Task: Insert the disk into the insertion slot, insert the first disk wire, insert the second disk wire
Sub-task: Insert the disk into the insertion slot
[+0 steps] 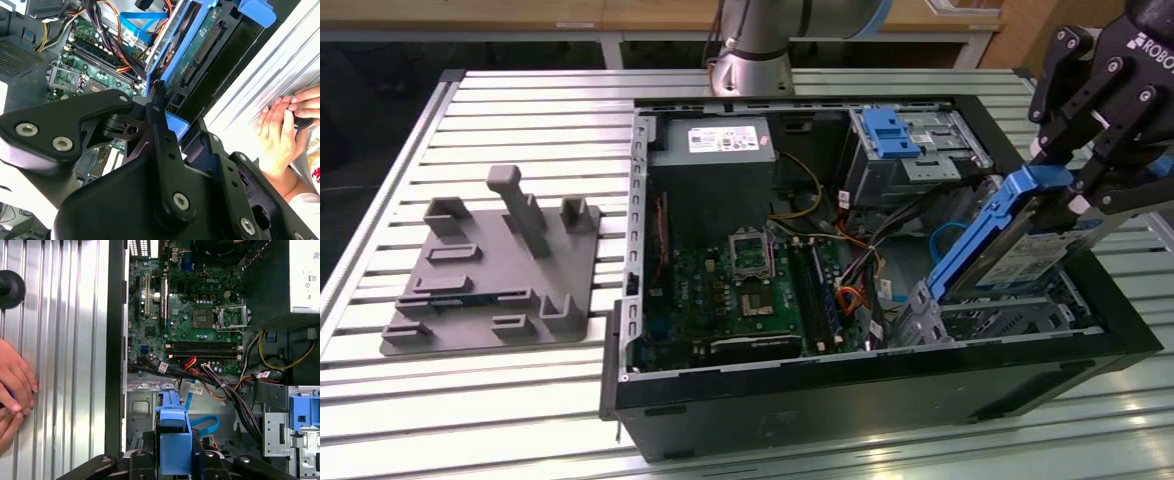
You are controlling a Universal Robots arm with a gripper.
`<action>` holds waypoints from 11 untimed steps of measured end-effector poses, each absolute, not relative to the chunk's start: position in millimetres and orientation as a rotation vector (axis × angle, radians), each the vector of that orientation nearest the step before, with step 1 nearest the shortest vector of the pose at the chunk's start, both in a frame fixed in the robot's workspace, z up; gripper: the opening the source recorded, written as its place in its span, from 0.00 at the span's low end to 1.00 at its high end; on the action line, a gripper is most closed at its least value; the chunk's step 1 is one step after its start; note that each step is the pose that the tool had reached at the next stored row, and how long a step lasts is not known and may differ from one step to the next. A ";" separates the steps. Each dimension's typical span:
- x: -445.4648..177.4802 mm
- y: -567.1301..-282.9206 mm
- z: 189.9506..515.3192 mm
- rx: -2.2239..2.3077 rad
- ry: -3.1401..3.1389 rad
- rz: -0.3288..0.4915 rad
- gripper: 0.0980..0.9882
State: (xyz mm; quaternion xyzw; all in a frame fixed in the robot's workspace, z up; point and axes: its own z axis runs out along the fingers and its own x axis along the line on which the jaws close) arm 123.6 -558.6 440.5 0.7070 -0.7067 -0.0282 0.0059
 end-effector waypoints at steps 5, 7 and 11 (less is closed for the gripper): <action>123.6 -558.6 432.9 2.208 -2.214 -0.090 0.30; 123.6 -558.6 429.8 2.206 -2.215 -0.091 0.30; 123.7 -558.6 422.8 2.203 -2.217 -0.093 0.30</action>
